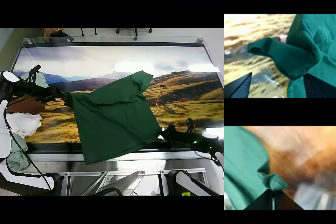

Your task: Fold the shirts.

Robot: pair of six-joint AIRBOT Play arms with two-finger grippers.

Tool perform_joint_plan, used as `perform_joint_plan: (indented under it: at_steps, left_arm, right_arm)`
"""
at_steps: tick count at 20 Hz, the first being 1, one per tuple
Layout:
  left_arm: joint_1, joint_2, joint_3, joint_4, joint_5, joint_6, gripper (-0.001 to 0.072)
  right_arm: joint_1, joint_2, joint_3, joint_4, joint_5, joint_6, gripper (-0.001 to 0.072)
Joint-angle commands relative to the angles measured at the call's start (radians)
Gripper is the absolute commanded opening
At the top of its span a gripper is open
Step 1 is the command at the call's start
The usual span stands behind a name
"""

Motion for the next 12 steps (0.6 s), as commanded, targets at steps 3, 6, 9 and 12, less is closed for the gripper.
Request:
perform_joint_plan:
  at_steps: [3, 6, 9, 12]
  left_arm:
    - [0.001, 0.001, 0.001, 0.001, -0.031, -0.021, 0.0707]
    - [-0.002, 0.001, 0.0, 0.0, -0.097, -0.047, 0.0707]
    - [-0.021, 0.029, -0.067, 0.0, -0.135, -0.057, 0.0707]
    - [-0.068, 0.084, -0.22, 0.0, -0.052, -0.057, 0.0707]
  right_arm:
    - [0.005, -0.245, 0.467, 0.11, -0.124, -0.056, 0.0015]
    - [0.066, -0.514, 0.853, 0.121, -0.118, -0.053, 0.0015]
    - [0.174, -0.749, 1.213, 0.121, -0.068, -0.019, 0.0015]
    - [0.261, -0.863, 1.378, 0.12, -0.018, 0.01, 0.0246]
